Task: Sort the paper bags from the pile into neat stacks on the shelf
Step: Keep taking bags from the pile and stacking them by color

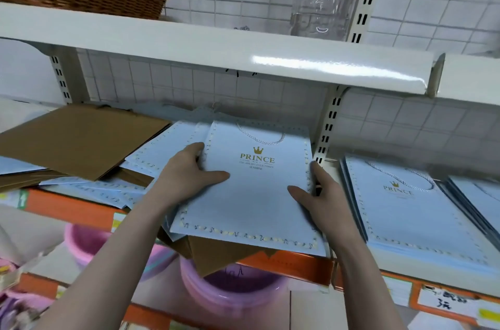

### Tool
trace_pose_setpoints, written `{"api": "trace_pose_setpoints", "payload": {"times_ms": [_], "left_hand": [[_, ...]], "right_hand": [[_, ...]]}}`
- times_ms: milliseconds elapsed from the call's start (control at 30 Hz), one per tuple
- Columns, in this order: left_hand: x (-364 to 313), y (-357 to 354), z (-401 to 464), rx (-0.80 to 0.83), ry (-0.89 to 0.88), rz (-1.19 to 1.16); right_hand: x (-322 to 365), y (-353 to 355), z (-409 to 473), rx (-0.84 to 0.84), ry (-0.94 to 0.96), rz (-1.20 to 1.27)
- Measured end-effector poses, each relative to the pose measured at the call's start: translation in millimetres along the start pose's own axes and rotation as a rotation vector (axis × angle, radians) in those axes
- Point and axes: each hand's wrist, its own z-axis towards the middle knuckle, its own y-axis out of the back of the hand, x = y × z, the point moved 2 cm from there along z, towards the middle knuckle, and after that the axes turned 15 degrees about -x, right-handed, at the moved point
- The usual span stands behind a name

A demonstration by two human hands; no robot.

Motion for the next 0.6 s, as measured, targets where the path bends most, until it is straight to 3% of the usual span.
{"api": "trace_pose_setpoints", "payload": {"times_ms": [333,600], "left_hand": [[-4.2,-26.2,-10.4,-0.158,-0.076,-0.214],[-21.9,-45.0,-23.9,-0.135,-0.088,-0.302]], "right_hand": [[-9.1,11.9,-31.0,-0.206,-0.082,-0.281],[-6.8,41.9,-44.3,-0.342,-0.094,-0.394]]}}
